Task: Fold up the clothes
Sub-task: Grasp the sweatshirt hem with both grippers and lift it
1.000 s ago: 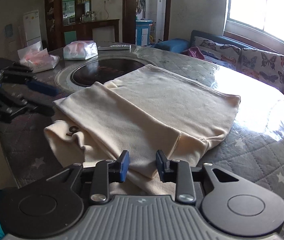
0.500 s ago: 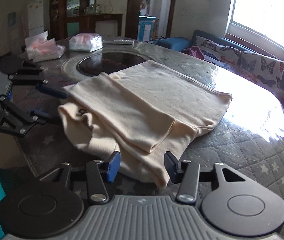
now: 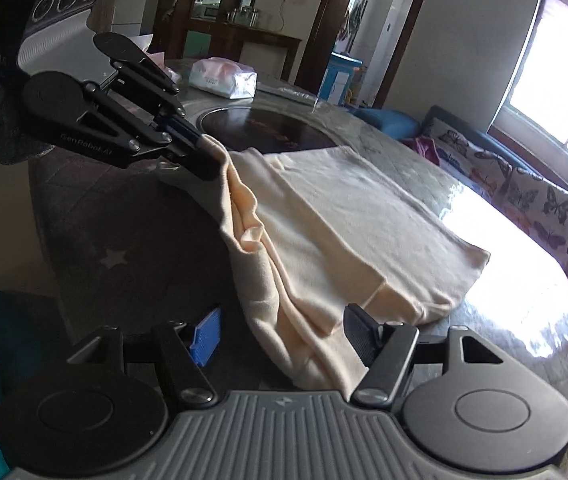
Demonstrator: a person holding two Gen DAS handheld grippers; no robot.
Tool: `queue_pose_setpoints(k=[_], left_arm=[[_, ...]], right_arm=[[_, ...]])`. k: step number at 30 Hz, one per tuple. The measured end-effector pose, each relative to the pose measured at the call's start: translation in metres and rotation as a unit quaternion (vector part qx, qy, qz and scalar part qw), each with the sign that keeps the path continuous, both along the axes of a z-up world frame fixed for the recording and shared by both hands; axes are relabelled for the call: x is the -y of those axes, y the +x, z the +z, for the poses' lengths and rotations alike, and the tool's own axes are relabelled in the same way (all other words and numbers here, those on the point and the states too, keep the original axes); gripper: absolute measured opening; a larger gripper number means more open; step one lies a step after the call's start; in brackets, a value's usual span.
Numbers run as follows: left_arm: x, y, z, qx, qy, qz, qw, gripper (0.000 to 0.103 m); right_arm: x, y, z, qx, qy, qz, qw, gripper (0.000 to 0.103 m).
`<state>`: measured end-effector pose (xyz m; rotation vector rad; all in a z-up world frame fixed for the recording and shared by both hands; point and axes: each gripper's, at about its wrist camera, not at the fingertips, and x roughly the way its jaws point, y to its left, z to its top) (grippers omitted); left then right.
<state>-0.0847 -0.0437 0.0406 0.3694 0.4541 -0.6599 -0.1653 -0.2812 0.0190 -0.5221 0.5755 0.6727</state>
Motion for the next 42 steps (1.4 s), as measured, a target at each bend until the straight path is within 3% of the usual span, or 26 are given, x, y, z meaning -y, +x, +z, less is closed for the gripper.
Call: queue_pose_setpoints(k=[4,8,11,16,24,27,29,42], left_arm=[[0.000,0.005,0.001,-0.006,-0.009,-0.002,0.9999,0.009],[-0.005,0.000,-0.006,-0.007,-0.004,0.001,1.0000,0.013],[-0.010,-0.009,-0.013,0.000,0.005,0.004,1.0000,0.022],[-0.016,-0.022,-0.026,0.013,0.035,0.012,0.9992,0.034],[-0.021,-0.020,-0.039,0.039,0.077,0.006,0.9962,0.035],[-0.024,-0.017,-0.042,0.044,0.090,0.001,0.9950,0.021],[-0.028,-0.015,-0.038,0.040,0.078,0.000,0.9962,0.013],[-0.036,-0.065,0.012,0.054,0.013,-0.018,0.9983,0.008]], right_arm=[[-0.010,0.015,-0.005,-0.004,0.010,0.008,1.000,0.055],[-0.012,0.032,-0.008,-0.036,0.015,-0.001,0.999,0.025],[-0.008,0.042,-0.001,-0.061,0.041,-0.014,0.997,0.015],[0.001,0.055,0.012,-0.086,0.075,-0.032,0.993,0.014],[0.002,0.070,0.025,-0.085,0.085,-0.043,0.992,0.012],[0.001,0.071,0.024,-0.081,0.086,-0.046,0.992,0.011],[0.001,0.068,0.023,-0.077,0.088,-0.048,0.992,0.010],[0.023,0.023,0.045,-0.056,0.127,-0.051,0.989,0.010]])
